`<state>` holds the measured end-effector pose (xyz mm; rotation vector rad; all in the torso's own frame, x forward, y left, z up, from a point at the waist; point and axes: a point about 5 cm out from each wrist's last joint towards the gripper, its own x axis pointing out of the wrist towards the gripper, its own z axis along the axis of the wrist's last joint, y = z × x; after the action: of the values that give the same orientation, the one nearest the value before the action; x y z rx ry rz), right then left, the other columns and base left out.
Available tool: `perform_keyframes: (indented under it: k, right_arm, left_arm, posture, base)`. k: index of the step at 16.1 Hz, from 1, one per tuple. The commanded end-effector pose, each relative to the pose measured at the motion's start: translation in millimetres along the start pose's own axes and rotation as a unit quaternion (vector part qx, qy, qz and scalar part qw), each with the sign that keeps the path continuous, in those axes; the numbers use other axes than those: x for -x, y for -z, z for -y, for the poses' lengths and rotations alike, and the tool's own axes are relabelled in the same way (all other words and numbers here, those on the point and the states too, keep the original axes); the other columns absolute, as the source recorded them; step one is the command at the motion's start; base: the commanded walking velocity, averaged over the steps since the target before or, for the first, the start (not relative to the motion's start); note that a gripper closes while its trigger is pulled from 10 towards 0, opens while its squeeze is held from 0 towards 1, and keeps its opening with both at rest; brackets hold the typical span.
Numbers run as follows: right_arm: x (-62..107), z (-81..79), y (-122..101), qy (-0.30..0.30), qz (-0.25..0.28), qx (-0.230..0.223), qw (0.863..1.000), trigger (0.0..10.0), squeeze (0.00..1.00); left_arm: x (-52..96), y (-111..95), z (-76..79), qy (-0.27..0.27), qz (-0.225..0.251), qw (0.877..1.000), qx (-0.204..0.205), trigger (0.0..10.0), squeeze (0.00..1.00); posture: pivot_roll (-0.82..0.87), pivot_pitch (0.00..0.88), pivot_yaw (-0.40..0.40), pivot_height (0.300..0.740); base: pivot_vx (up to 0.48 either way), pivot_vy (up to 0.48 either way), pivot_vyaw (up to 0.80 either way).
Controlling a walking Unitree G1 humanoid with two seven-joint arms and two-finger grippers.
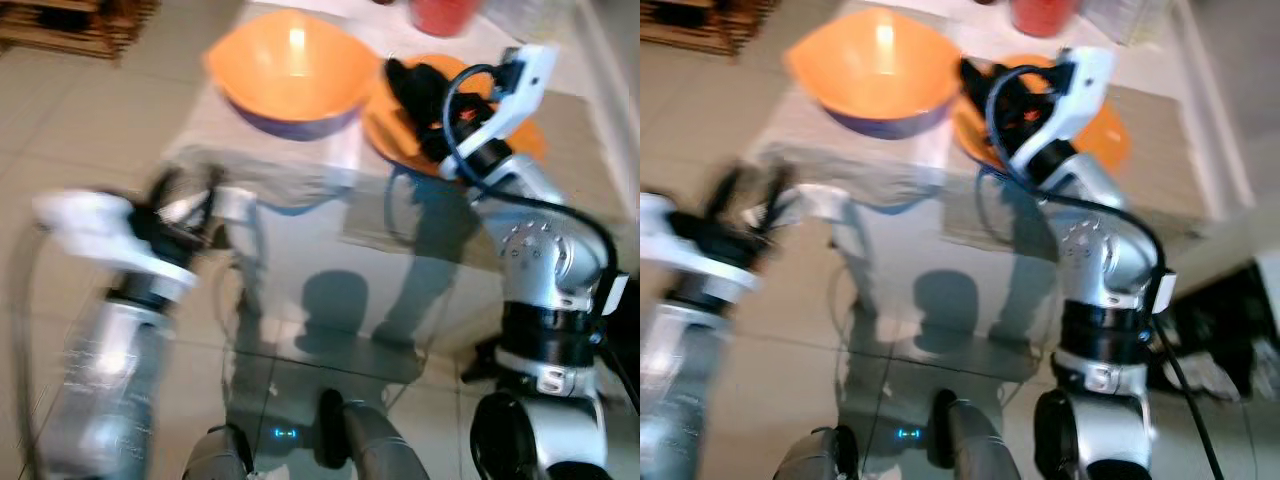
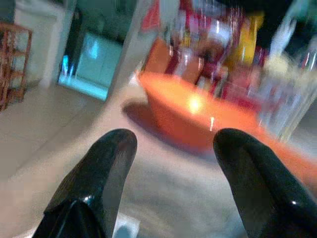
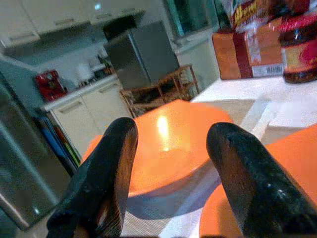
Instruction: Setting the table
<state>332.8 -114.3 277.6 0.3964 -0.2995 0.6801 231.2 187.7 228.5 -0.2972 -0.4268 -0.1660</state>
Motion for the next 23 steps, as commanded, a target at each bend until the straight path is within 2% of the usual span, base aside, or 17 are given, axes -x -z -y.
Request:
perform_keyframes:
  k: [1,2,4,6,7,8,10,11,13,15,16,23]
  right_arm:
    - [3.8,-3.8,-6.9,-0.007,0.017,0.001,1.000,10.0,0.00]
    - [3.1,-5.2,-7.1,-0.005,0.022,-0.005,1.000,10.0,0.00]
    - [3.4,-3.2,-8.4,0.005,0.027,-0.005,1.000,10.0,0.00]
    - [5.2,5.7,-6.8,0.048,0.018,0.012,0.999,10.0,0.00]
    - [5.8,10.8,-3.1,0.070,0.010,0.019,0.997,10.0,0.00]
    - [5.1,13.6,1.4,0.084,0.003,0.026,0.996,10.0,0.00]
    - [3.7,13.9,6.1,0.093,-0.008,0.040,0.995,10.0,0.00]
    - [2.1,8.8,13.5,0.086,-0.021,0.048,0.995,10.0,0.00]
    - [1.7,0.8,21.0,0.075,-0.024,0.040,0.996,10.0,0.00]
    - [0.3,-6.3,27.8,0.072,-0.029,0.040,0.996,10.0,0.00]
    - [0.2,-5.7,28.2,0.079,-0.030,0.046,0.995,10.0,0.00]
    - [-0.9,12.1,24.4,0.151,-0.049,0.102,0.982,10.0,0.00]
  left_arm:
    - [1.7,-25.0,-5.2,0.001,0.054,0.998,0.012,10.0,0.00]
    - [0.4,-45.4,-9.2,0.009,0.092,0.996,0.010,10.0,0.00]
    - [-4.8,-61.6,-6.8,0.021,0.117,0.993,-0.009,10.0,0.00]
    - [-11.3,-51.9,-2.5,0.022,0.085,0.995,-0.039,10.0,0.00]
    - [-13.1,-44.1,0.2,0.023,0.067,0.997,-0.040,10.0,0.00]
    - [-17.3,-40.4,7.8,0.036,0.064,0.997,-0.024,10.0,0.00]
    - [-20.4,-38.1,14.2,0.047,0.063,0.997,-0.025,10.0,0.00]
    - [-22.4,-30.1,21.3,0.057,0.049,0.997,-0.034,10.0,0.00]
    - [-23.6,-20.3,25.9,0.060,0.032,0.997,-0.041,10.0,0.00]
    - [-28.3,-9.6,25.4,0.048,0.009,0.997,-0.056,10.0,0.00]
    - [-29.7,-10.3,25.6,0.044,0.015,0.998,-0.048,10.0,0.00]
    - [-29.6,-6.4,29.0,0.032,0.009,0.998,-0.052,10.0,0.00]
  posture:
    - [-0.07,0.182,-0.060,0.740]
    - [-0.07,0.178,-0.059,0.740]
    - [-0.06,0.166,-0.062,0.740]
    - [-0.07,0.152,-0.057,0.740]
    - [-0.06,0.134,-0.056,0.740]
    - [-0.06,0.131,-0.055,0.740]
    - [-0.06,0.125,-0.051,0.740]
    - [-0.06,0.127,-0.049,0.740]
    - [-0.06,0.123,-0.045,0.740]
    - [-0.06,0.120,-0.043,0.740]
    - [-0.06,0.121,-0.042,0.740]
    - [-0.07,0.143,-0.054,0.740]
  base:
    - [0.000,0.000,-0.80]
    - [0.000,0.000,-0.80]
    - [0.000,0.000,-0.80]
    - [0.000,0.000,-0.80]
    - [0.000,0.000,-0.80]
    - [0.000,0.000,-0.80]
    - [0.000,0.000,-0.80]
    - [0.000,-0.424,-0.80]
    - [0.000,-0.446,0.00]
    - [0.000,-0.457,0.00]
    - [0.000,0.000,0.00]
    - [0.000,0.000,0.00]
